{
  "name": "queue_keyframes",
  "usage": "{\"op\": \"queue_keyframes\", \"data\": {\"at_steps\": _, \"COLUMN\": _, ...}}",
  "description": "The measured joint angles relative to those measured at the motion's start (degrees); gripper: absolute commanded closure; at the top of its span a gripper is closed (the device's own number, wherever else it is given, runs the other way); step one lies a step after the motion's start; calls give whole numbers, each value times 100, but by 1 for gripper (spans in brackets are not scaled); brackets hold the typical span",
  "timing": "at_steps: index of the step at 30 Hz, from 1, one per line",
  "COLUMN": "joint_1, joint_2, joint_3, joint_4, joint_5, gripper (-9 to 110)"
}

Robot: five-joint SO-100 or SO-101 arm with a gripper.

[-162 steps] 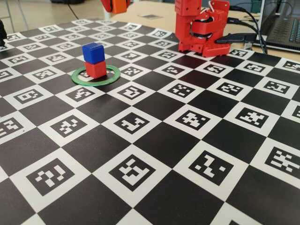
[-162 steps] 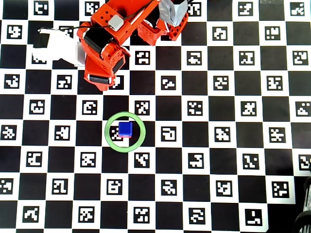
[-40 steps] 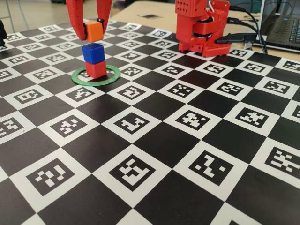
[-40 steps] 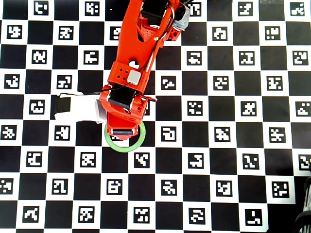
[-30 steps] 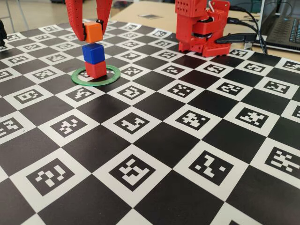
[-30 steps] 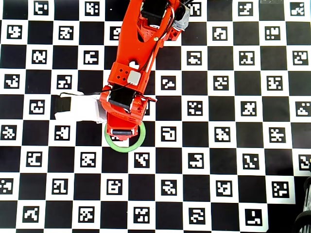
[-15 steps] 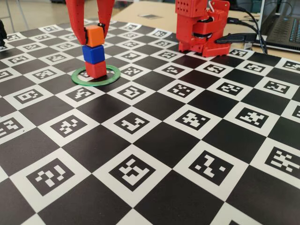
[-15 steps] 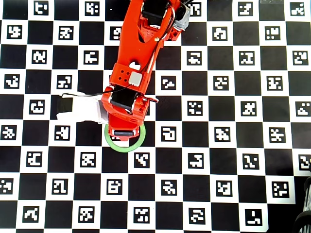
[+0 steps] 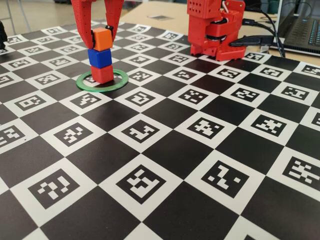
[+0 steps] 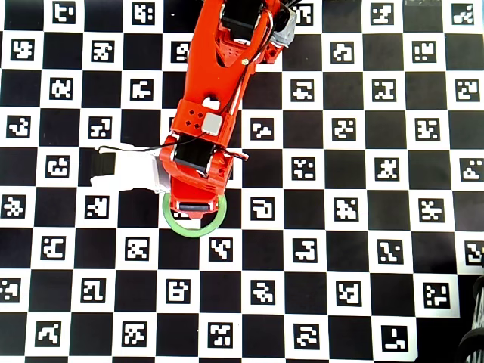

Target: Grab the red cube then put it in the green circle then put the blue cube on top and finally the orange cube on top

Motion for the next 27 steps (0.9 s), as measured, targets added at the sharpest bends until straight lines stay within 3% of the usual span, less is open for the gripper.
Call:
{"op": "queue_keyframes", "data": {"at_steps": 11, "joint_1": 0, "joint_2": 0, "joint_3": 97, "joint_4": -9, "joint_5": -18, "gripper": 60}}
{"op": "queue_keyframes", "data": {"at_steps": 27, "joint_1": 0, "joint_2": 1301, "joint_3": 97, "joint_4": 923, "joint_5": 334, "gripper": 59}}
